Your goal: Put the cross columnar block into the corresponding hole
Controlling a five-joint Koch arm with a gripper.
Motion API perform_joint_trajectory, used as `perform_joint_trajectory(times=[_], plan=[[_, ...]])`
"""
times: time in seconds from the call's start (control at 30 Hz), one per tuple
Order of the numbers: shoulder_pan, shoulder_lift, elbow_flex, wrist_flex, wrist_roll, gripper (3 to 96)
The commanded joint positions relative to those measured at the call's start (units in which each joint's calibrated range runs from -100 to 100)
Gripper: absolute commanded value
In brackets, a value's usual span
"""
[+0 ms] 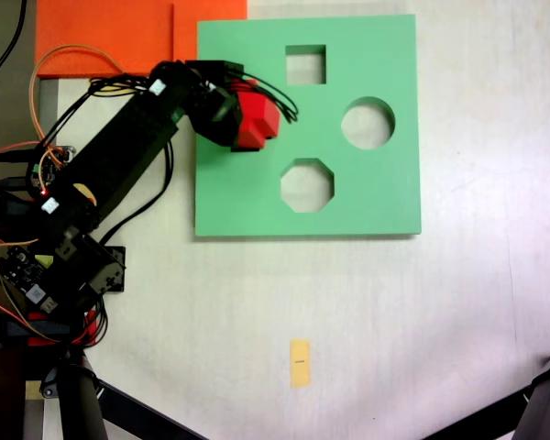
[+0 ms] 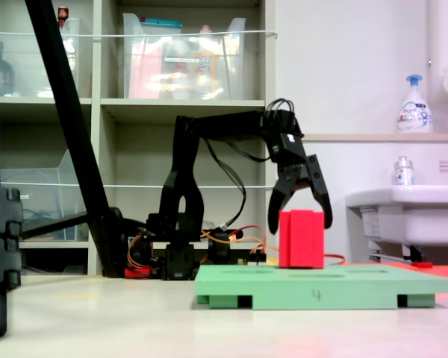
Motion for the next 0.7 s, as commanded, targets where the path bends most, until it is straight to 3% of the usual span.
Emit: perform_joint_trajectory(times=[0.03,0.7], plan=[[-0.34,2.02,1.28,2.43,0.0,33.4],[1.47,2.16,-0.42,1.86,0.73,34.2]])
